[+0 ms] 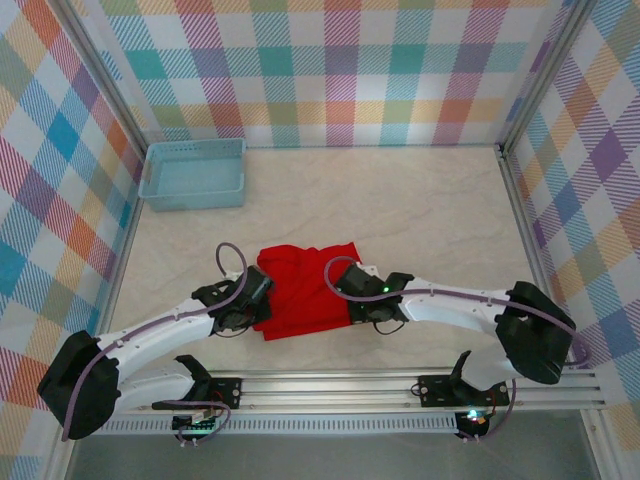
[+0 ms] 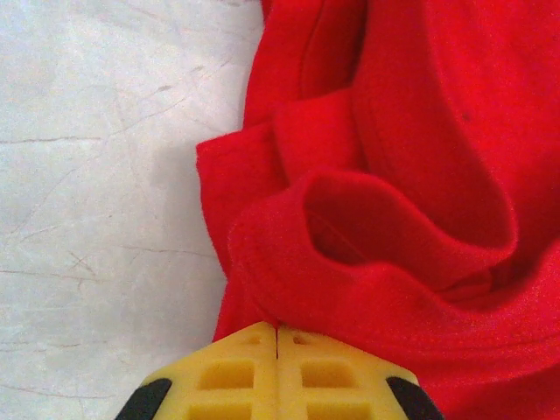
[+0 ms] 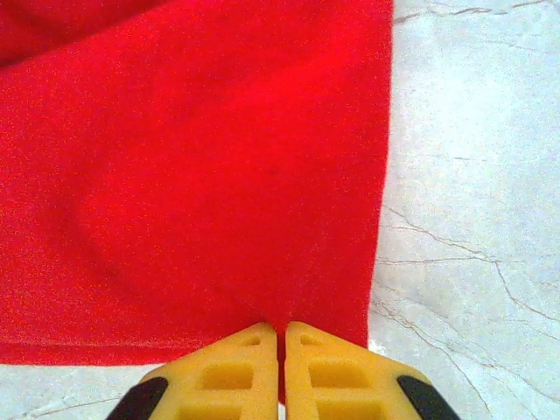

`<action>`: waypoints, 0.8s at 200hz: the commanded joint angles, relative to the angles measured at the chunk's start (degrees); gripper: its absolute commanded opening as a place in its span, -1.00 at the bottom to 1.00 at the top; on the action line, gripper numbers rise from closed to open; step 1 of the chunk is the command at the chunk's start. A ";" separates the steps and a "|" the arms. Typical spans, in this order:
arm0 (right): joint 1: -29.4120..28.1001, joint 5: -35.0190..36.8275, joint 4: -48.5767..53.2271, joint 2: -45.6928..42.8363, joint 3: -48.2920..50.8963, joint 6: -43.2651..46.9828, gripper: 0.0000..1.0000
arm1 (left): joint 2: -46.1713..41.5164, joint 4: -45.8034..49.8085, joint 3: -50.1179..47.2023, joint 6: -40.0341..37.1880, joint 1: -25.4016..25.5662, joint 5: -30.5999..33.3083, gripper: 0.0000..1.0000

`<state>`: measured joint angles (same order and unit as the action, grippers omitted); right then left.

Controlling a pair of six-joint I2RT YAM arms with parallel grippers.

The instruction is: Fold the inside-out t-shirt

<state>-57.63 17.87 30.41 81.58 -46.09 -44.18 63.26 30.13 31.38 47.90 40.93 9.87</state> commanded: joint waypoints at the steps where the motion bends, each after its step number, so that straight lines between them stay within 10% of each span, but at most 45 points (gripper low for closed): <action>1: 0.57 -0.55 -0.25 -1.93 1.15 -1.42 -0.77 | -0.93 1.94 2.87 -1.14 -0.50 -1.42 -1.00; 129: 8.46 -3.80 -0.72 -8.38 11.09 -8.10 -0.70 | -7.65 2.63 -4.52 8.63 6.99 -5.37 -1.00; 160: 8.37 -2.54 2.76 -6.22 7.59 -5.46 -0.20 | -10.21 6.05 -3.33 7.53 6.98 -1.67 -0.37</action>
<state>-49.47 14.28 29.85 74.11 -35.44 -50.96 55.42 33.28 26.74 55.42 47.31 5.30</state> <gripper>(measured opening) 0.279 0.232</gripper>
